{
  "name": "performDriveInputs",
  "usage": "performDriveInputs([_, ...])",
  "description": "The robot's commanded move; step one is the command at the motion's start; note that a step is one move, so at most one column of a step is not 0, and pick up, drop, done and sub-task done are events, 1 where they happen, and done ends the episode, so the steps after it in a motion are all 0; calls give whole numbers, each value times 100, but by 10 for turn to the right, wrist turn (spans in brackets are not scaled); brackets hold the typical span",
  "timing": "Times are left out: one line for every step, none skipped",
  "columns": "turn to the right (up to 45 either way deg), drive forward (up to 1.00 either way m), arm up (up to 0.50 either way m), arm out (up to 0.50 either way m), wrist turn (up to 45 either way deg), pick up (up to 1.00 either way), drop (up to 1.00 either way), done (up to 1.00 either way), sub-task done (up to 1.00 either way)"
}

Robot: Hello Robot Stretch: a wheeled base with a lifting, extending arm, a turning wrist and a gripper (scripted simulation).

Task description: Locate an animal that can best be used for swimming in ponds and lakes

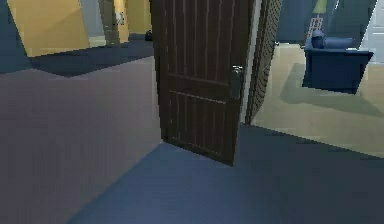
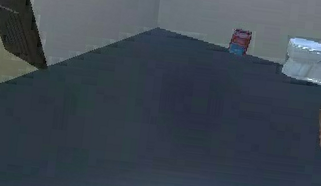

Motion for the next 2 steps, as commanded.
performDriveInputs([0,40,0,0,0,0,0,0,0])
performDriveInputs([-450,0,0,0,0,0,0,0,0])
